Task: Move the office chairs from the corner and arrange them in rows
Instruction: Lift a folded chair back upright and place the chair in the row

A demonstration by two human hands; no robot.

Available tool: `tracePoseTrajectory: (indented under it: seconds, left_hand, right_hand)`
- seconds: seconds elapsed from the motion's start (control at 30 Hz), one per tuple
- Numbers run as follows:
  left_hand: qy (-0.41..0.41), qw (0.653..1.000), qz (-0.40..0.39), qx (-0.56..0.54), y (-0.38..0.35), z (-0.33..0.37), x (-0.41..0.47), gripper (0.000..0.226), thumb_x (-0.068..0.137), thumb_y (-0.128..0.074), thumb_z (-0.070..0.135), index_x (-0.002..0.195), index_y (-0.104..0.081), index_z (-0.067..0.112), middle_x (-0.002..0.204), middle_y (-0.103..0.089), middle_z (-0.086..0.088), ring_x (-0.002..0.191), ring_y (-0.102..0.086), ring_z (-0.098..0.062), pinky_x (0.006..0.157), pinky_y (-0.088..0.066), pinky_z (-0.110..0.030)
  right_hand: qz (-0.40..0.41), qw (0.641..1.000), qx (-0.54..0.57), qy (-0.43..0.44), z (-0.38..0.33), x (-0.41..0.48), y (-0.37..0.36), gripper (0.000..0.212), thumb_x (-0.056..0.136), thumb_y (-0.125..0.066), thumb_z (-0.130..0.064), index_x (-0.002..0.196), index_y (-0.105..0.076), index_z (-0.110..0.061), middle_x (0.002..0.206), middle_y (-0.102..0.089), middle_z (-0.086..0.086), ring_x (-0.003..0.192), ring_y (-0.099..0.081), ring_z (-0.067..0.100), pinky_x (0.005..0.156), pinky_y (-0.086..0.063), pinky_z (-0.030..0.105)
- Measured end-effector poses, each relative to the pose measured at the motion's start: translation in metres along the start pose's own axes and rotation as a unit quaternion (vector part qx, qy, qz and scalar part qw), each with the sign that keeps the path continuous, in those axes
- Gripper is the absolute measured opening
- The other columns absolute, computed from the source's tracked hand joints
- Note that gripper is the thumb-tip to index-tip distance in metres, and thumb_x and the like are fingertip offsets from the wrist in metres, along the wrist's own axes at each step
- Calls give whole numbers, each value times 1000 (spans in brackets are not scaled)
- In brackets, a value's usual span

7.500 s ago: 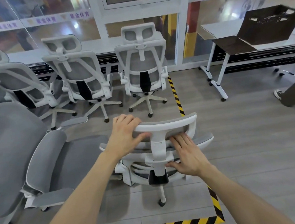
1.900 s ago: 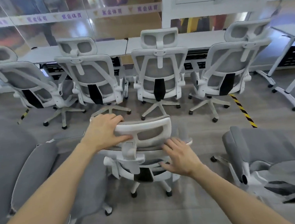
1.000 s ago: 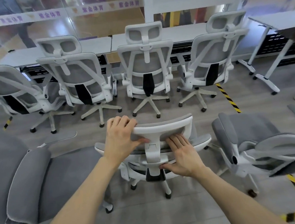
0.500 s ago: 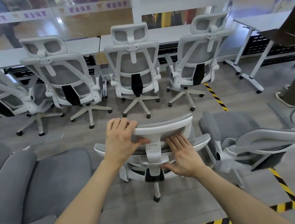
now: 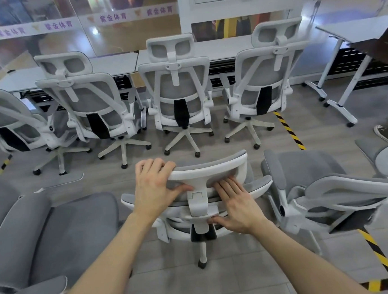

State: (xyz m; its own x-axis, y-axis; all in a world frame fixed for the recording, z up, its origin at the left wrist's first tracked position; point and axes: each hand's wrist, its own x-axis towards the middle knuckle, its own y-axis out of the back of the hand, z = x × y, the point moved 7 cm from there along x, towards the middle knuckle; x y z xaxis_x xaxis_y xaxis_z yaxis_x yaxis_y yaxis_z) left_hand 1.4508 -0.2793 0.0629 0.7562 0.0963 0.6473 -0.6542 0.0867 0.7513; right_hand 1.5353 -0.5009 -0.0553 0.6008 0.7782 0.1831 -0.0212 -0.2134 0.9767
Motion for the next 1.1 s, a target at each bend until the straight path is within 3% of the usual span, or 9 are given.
tracePoseTrajectory:
  seconds: [1.1]
  left_hand:
    - [7,1000,-17,-16,10,12,-11,76,79,-74,91,101,-70,19,93,-55,3,90,-52,-23,92,-43,-46]
  right_hand:
    - [31,999,24,0,-5,-20,10,112,83,-62,-91,156,-50,-6,155,-54,12,150,-45,35,135,-24,50]
